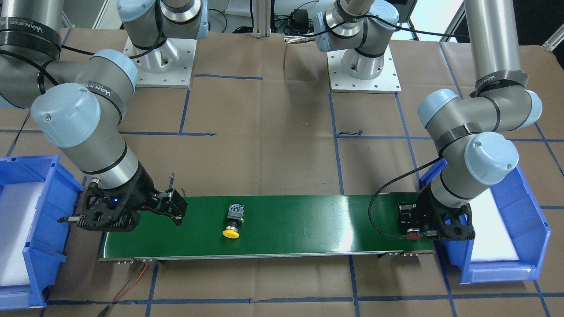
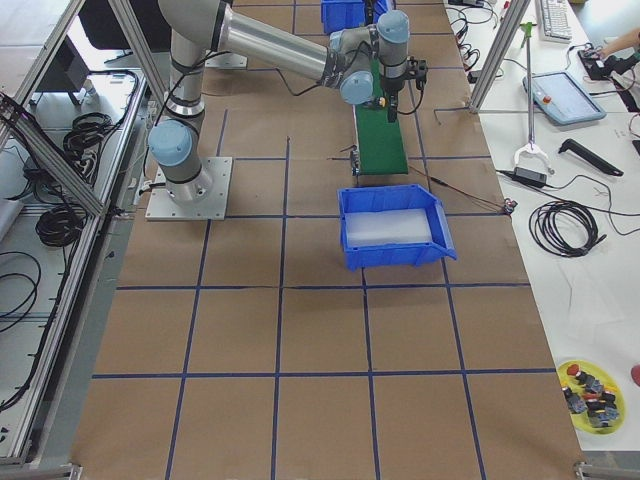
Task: Transport two buttons from left to right
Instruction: 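Release the red button on the belt while the right gripper descends onto the yellow button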
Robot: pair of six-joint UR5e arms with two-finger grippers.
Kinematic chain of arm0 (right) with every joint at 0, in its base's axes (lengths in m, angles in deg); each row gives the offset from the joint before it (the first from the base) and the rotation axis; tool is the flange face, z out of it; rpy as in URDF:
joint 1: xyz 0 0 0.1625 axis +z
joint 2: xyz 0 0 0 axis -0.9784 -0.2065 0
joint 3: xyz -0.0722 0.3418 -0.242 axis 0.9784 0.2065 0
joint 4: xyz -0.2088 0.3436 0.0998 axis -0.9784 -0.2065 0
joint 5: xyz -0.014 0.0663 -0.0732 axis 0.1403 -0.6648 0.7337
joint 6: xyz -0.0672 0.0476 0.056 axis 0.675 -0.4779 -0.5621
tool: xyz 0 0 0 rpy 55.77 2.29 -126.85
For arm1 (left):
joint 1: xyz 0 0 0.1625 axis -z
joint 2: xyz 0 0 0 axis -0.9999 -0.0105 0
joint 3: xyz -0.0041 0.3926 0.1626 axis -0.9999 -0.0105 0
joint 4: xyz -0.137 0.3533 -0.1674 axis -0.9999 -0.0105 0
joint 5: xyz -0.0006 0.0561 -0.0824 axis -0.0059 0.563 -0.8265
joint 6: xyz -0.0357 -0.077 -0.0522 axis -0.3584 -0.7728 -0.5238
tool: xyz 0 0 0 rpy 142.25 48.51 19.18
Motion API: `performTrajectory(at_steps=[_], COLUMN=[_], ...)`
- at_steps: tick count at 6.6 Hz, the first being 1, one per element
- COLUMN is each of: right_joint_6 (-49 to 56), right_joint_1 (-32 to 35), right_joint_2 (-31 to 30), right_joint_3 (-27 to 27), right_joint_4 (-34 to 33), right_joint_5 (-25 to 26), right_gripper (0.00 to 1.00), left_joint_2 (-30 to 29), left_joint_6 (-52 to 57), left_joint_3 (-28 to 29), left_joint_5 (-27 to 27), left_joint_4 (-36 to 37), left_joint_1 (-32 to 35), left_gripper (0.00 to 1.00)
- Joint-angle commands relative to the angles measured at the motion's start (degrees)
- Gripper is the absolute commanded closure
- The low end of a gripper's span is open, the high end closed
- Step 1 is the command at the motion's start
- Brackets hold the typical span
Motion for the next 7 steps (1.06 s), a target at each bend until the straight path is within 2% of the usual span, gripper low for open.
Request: performTrajectory(at_steps=[1, 2, 3, 4, 5, 7], right_joint_6=[-0.05, -0.05, -0.05, -0.13, -0.13, -0.22], right_joint_1=[0.08, 0.08, 0.08, 0.08, 0.08, 0.08], right_joint_2=[0.21, 0.3, 0.48, 1.09, 1.7, 1.62], right_joint_3=[-0.18, -0.09, -0.27, -0.96, -1.14, -1.93], right_joint_4=[-0.23, -0.32, -0.32, -0.41, -0.49, -0.58], right_joint_5=[0.15, -0.02, -0.02, -0.72, -5.08, -5.65], right_gripper=[0.0, 0.0, 0.0, 0.0, 0.0, 0.0], left_joint_2=[0.08, 0.17, 0.34, 1.65, 3.14, 8.83], left_joint_6=[-0.08, -0.08, 0.01, -0.08, -0.16, -0.17], left_joint_3=[-0.03, -0.03, 0.06, 0.23, 1.62, 2.25], left_joint_5=[0.19, 0.02, 0.46, 0.63, 0.81, 0.72], left_joint_4=[-0.08, 0.01, -0.08, 0.01, -0.78, -7.25], left_joint_1=[1.06, 1.16, 1.16, 1.25, 1.34, 1.51], left_gripper=[0.71, 0.07, 0.0, 0.0, 0.0, 0.0])
